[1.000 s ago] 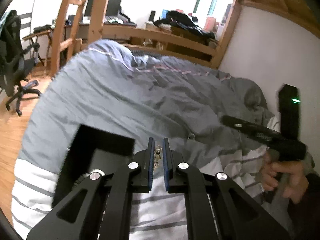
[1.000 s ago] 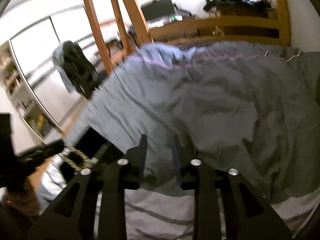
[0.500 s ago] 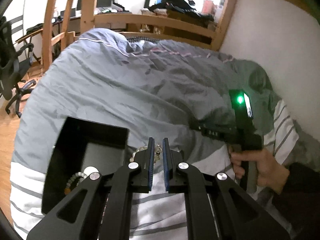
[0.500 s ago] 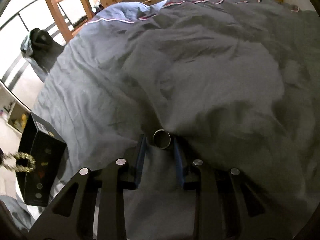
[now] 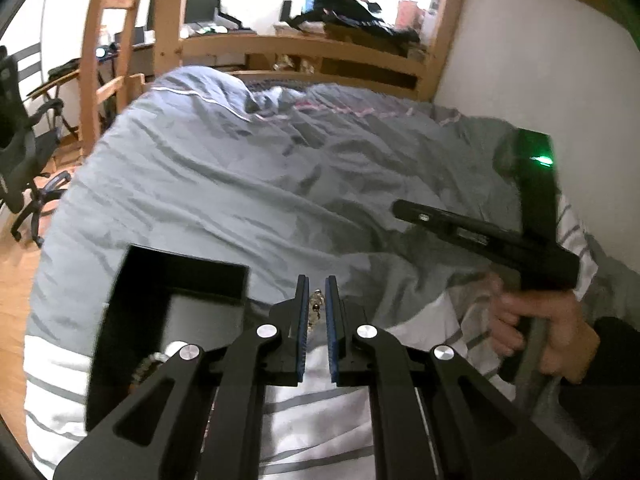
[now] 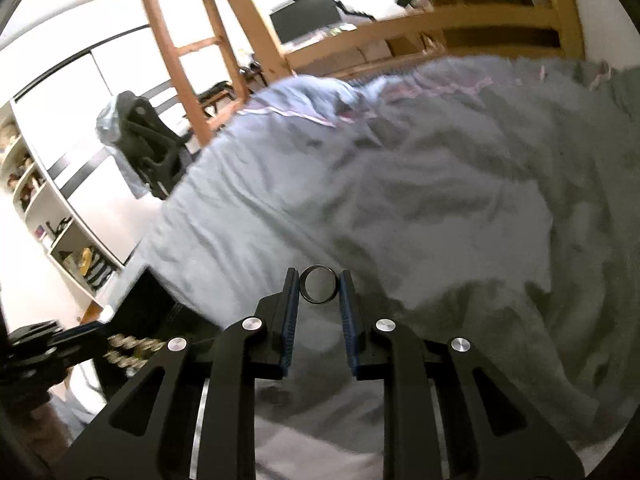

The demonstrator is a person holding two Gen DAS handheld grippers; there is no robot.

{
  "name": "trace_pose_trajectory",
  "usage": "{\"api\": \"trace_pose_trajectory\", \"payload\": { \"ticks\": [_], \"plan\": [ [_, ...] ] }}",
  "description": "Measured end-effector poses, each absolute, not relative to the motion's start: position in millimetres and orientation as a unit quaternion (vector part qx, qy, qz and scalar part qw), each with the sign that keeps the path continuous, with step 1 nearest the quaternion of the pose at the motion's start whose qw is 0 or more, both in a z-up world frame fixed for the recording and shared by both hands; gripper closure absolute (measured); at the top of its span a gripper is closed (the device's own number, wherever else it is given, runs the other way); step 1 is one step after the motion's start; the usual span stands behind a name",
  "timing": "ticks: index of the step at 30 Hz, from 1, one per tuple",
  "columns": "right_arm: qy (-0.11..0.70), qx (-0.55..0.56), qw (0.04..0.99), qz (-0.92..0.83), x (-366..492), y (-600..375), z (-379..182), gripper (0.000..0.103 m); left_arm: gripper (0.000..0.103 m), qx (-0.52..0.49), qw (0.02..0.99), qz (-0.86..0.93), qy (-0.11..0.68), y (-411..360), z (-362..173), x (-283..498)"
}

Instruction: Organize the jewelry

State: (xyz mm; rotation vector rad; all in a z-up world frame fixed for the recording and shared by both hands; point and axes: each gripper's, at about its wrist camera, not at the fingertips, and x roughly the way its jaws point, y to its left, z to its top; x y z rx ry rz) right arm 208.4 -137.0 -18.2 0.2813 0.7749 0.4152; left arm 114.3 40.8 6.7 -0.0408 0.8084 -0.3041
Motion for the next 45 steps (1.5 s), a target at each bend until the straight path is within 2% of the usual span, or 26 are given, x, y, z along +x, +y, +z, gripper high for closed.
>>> {"api": "trace_pose_trajectory", "payload": {
  "ticks": [7,13,16,22,29,30,31,32,33,34,36,37,38,45],
  "plan": [
    [0.348,0.086,0.903,0.235,171.7,-95.0,45.5,0.082,0.095,-0.056,0.922,-0.129,0.361,77.5,37.8,104.4],
    [0.347,0.036,0.899,0.266,148.9,-38.5,73.9,0.082,0.095,-0.08,0.911,-0.127,0.385,123.3,44.4,102.7],
    [0.355,0.017,0.891,0.282,140.2,-8.8,71.7,0.082,0.095,-0.098,0.893,-0.133,0.419,144.4,32.7,105.8],
    [0.399,-0.015,0.865,0.304,125.3,51.3,31.2,0.082,0.095,-0.121,0.862,-0.101,0.482,170.2,0.5,118.8],
    [0.442,-0.038,0.84,0.313,113.6,75.4,-4.9,0.081,0.094,-0.138,0.861,-0.108,0.477,175.7,-1.1,119.4],
    [0.448,-0.042,0.836,0.315,112.0,75.0,-6.6,0.074,0.09,-0.138,0.862,-0.11,0.475,175.6,-0.9,119.0],
    [0.449,-0.043,0.835,0.314,111.7,73.4,-7.0,0.065,0.075,-0.136,0.864,-0.109,0.472,176.6,0.5,116.7],
    [0.448,-0.042,0.837,0.312,111.5,70.8,-5.9,0.041,0.061,-0.133,0.867,-0.106,0.468,175.6,1.6,116.3],
    [0.443,-0.035,0.841,0.308,110.9,65.1,-2.3,0.026,0.033,-0.13,0.872,-0.102,0.462,174.4,3.3,115.0],
    [0.429,-0.022,0.849,0.306,109.2,55.6,4.9,0.024,0.022,-0.126,0.879,-0.095,0.449,173.7,6.7,112.8],
    [0.416,-0.012,0.859,0.299,110.2,41.2,15.6,0.019,0.015,-0.125,0.887,-0.095,0.433,171.9,11.8,109.9],
    [0.412,-0.011,0.863,0.293,110.1,34.8,20.0,0.014,0.006,-0.129,0.889,-0.099,0.427,170.4,13.3,108.5],
    [0.404,-0.008,0.87,0.281,110.9,23.3,26.4,0.01,0.006,-0.133,0.893,-0.099,0.419,168.6,14.4,107.7],
    [0.388,0.029,0.894,0.22,119.5,-56.3,37.7,0.01,0.006,-0.129,0.894,-0.116,0.414,126.5,2.0,107.3]
  ]
}}
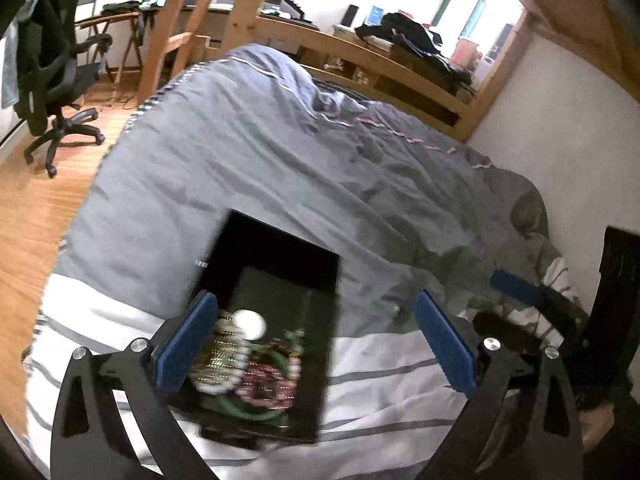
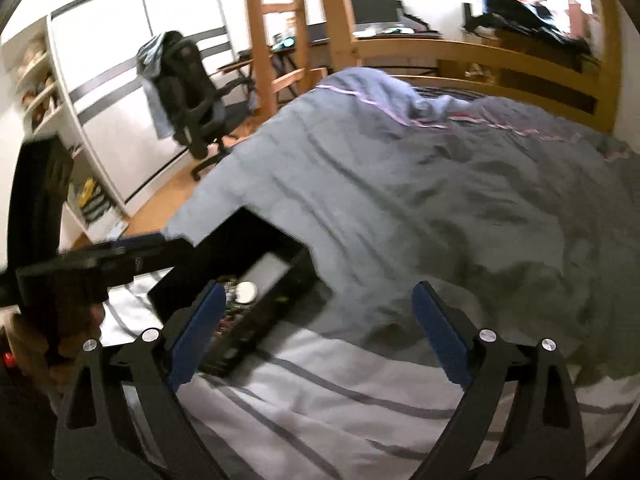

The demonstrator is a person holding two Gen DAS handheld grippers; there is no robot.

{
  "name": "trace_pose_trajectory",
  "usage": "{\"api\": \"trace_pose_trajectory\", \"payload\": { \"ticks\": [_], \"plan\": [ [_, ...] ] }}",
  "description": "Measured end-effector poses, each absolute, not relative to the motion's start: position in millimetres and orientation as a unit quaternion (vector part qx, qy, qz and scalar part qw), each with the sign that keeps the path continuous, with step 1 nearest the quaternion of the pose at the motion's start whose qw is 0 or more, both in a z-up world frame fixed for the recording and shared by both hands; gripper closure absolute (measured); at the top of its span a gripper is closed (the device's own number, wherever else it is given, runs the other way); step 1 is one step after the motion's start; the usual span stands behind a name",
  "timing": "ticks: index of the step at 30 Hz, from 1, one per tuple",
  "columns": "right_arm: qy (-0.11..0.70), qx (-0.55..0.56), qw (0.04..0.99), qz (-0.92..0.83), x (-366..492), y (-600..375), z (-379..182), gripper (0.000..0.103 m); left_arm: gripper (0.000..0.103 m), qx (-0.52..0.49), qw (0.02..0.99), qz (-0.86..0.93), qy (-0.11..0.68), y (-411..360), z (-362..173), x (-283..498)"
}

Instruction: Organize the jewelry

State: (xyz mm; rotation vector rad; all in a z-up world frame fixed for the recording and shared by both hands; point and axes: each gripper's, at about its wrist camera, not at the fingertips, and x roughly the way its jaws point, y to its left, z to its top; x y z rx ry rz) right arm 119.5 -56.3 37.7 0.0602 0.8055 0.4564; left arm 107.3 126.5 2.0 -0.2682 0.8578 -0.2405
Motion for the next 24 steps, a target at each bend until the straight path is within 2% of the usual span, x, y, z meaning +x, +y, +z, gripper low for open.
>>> {"api": "trace_pose_trajectory", "payload": {
  "ticks": [2,4,5,7,9,11,15,21,24],
  "plan": [
    [0.39,0.032,0.896,0.209,120.6,-70.7,31.8,0.01,0.006,-0.107,0.893,-0.125,0.418,102.2,-6.8,107.8],
    [0.394,0.03,0.896,0.204,122.3,-81.0,21.6,0.017,0.006,-0.062,0.896,-0.134,0.418,77.5,-13.1,105.7],
    [0.396,0.029,0.895,0.204,122.8,-83.2,16.2,0.027,0.006,-0.038,0.899,-0.132,0.415,67.4,-15.1,104.1],
    [0.404,0.023,0.891,0.206,123.5,-88.6,4.9,0.038,0.006,0.002,0.902,-0.134,0.41,49.8,-20.9,102.5],
    [0.415,0.01,0.883,0.217,127.3,-91.2,-10.9,0.054,0.006,0.021,0.902,-0.135,0.41,39.6,-27.2,102.2],
    [0.421,-0.008,0.879,0.224,130.7,-92.1,-24.3,0.06,0.006,0.042,0.898,-0.139,0.416,29.3,-36.5,104.6],
    [0.427,-0.031,0.872,0.237,142.7,-92.5,-52.5,0.064,0.006,0.087,0.9,-0.119,0.41,16.3,-45.8,110.7],
    [0.425,-0.017,0.861,0.278,163.3,-78.2,-84.9,0.065,0.006,0.085,0.906,-0.104,0.401,11.9,-50.6,125.1],
    [0.433,-0.016,0.855,0.285,169.4,-69.2,-102.1,0.074,0.006,0.095,0.9,-0.112,0.41,4.8,-58.7,132.9]
  ]
}}
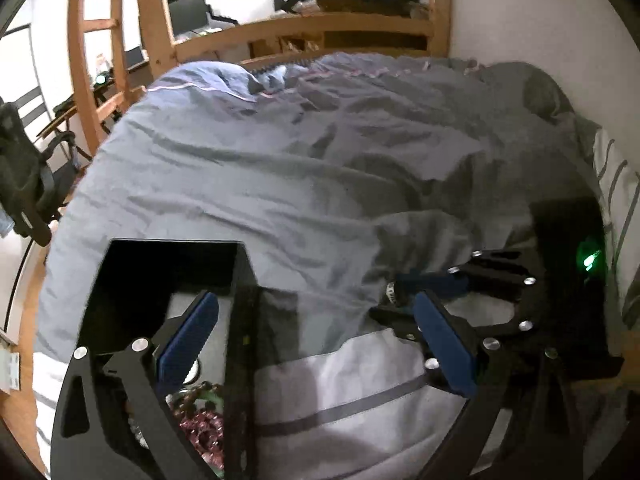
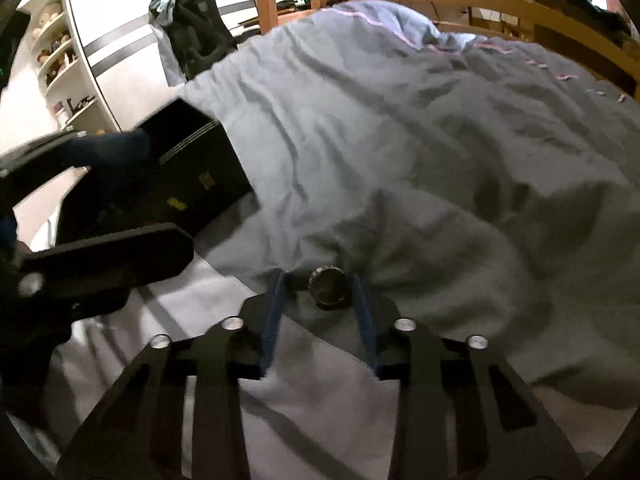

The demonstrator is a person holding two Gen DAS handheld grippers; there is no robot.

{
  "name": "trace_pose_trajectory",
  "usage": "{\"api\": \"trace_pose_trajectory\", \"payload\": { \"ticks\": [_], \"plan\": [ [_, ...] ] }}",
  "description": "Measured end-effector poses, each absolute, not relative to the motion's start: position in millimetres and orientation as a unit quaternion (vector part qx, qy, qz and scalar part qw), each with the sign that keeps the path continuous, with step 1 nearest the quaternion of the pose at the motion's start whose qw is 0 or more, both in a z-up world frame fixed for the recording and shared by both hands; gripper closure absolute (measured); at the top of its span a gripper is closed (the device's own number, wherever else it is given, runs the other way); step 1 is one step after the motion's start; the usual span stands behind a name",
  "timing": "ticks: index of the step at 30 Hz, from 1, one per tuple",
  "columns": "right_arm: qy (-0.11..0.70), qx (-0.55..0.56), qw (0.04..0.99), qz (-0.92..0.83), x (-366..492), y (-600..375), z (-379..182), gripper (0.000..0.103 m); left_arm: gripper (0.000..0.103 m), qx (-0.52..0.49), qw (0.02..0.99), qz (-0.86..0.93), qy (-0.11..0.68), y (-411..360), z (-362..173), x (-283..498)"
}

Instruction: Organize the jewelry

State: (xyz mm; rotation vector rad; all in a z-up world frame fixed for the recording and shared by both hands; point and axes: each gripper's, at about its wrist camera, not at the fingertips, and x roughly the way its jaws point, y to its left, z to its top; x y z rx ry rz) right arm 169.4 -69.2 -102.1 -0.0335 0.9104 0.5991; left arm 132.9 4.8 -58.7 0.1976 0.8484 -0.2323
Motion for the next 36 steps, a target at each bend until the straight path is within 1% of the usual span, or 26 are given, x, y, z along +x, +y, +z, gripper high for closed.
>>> {"api": "trace_pose_trajectory", "payload": {
  "ticks": [1,2,6,10,15,20,26,30,36],
  "plan": [
    [0.432,-0.008,0.854,0.291,170.9,-70.1,-104.2,0.077,0.006,0.103,0.896,-0.115,0.416,0.7,-64.3,136.9],
    [0.429,0.001,0.853,0.296,172.6,-72.0,-104.4,0.083,0.006,0.11,0.896,-0.115,0.415,-2.9,-66.7,138.9],
    [0.42,0.023,0.853,0.307,175.2,-77.6,-102.0,0.083,0.006,0.102,0.897,-0.122,0.412,-2.8,-65.6,144.6],
    [0.396,0.027,0.866,0.305,167.8,-80.7,-88.2,0.083,0.006,0.077,0.899,-0.128,0.412,4.3,-59.5,144.0],
    [0.367,0.032,0.883,0.292,158.1,-84.1,-58.7,0.083,0.006,0.067,0.916,-0.122,0.377,9.0,-35.5,132.8],
    [0.348,-0.013,0.893,0.285,136.8,-72.6,-27.6,0.083,0.006,0.045,0.928,-0.109,0.353,23.8,-7.9,121.7],
    [0.339,-0.031,0.894,0.291,115.4,-46.3,-0.5,0.083,0.006,0.023,0.941,-0.066,0.331,58.4,23.5,101.1],
    [0.333,-0.055,0.891,0.302,102.9,-19.2,12.3,0.083,0.006,-0.01,0.944,-0.037,0.327,94.2,40.3,92.3],
    [0.331,-0.083,0.885,0.317,91.4,25.4,22.2,0.083,0.006,-0.044,0.94,0.011,0.338,151.8,48.1,87.4]
  ]
}}
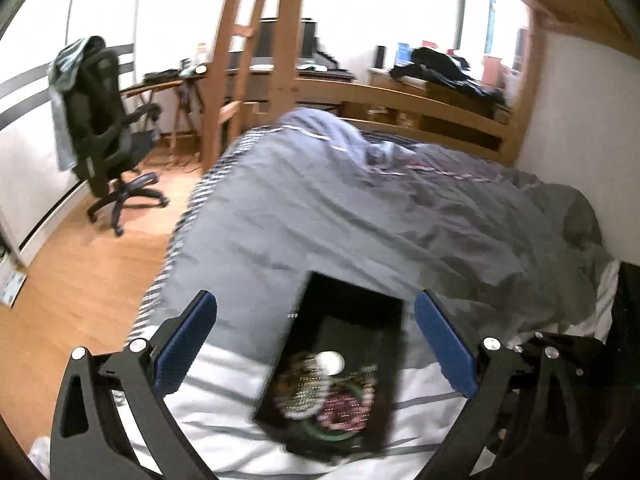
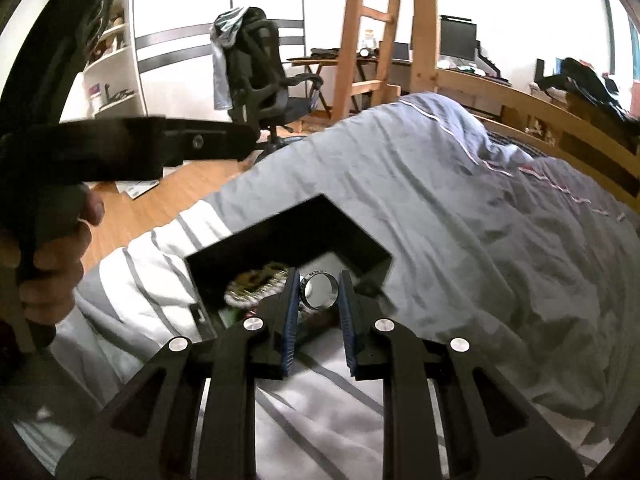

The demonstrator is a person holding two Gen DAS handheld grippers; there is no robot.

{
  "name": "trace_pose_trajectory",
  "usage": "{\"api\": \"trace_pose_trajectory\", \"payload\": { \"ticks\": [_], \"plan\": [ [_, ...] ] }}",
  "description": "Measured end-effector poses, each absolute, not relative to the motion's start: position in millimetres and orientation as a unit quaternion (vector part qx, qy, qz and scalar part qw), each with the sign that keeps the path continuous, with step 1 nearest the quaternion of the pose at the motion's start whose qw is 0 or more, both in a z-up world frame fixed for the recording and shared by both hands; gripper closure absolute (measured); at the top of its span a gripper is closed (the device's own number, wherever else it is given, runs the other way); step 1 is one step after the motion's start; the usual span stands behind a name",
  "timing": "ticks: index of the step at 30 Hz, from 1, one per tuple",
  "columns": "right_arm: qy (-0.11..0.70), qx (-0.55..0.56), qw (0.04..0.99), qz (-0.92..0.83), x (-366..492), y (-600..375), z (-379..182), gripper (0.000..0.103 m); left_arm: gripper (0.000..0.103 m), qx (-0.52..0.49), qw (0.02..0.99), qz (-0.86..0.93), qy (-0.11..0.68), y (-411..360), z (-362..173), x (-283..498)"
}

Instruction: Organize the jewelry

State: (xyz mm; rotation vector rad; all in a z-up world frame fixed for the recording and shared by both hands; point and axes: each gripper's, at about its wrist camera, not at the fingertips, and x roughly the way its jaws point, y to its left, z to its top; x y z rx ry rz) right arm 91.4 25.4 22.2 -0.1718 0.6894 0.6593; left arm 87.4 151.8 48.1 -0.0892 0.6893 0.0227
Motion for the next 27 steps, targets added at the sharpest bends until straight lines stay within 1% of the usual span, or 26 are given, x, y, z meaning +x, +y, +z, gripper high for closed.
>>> {"api": "trace_pose_trajectory", "payload": {
  "ticks": [4,10,11,13,15,17,20,23,27],
  "plan": [
    [0.339,-0.091,0.878,0.325,92.6,51.0,19.2,0.083,0.006,-0.034,0.935,0.032,0.351,183.0,39.6,83.9],
    [0.377,-0.099,0.861,0.326,100.3,80.8,-4.0,0.083,0.006,-0.083,0.921,0.054,0.377,220.0,24.7,88.9],
    [0.385,-0.098,0.859,0.324,101.6,83.5,-8.7,0.081,0.006,-0.086,0.92,0.056,0.379,221.7,24.1,89.5],
    [0.393,-0.095,0.858,0.318,101.6,84.4,-13.1,0.065,0.006,-0.091,0.918,0.058,0.381,223.7,22.6,90.4],
    [0.396,-0.079,0.859,0.316,100.2,79.5,-13.1,0.029,0.006,-0.092,0.918,0.061,0.381,224.6,22.4,87.8],
    [0.392,-0.068,0.863,0.311,97.4,74.2,-8.0,0.016,0.006,-0.094,0.918,0.063,0.381,223.7,22.4,84.0],
    [0.387,-0.06,0.872,0.293,95.6,65.3,4.0,0.01,0.006,-0.098,0.917,0.064,0.381,222.0,21.6,74.5],
    [0.399,-0.03,0.874,0.274,96.1,54.4,15.9,0.004,0.006,-0.096,0.917,0.057,0.382,217.2,21.1,58.1],
    [0.425,-0.008,0.869,0.251,88.6,45.5,28.4,0.004,0.006,-0.075,0.92,0.049,0.382,204.3,24.4,31.9]
  ]
}}
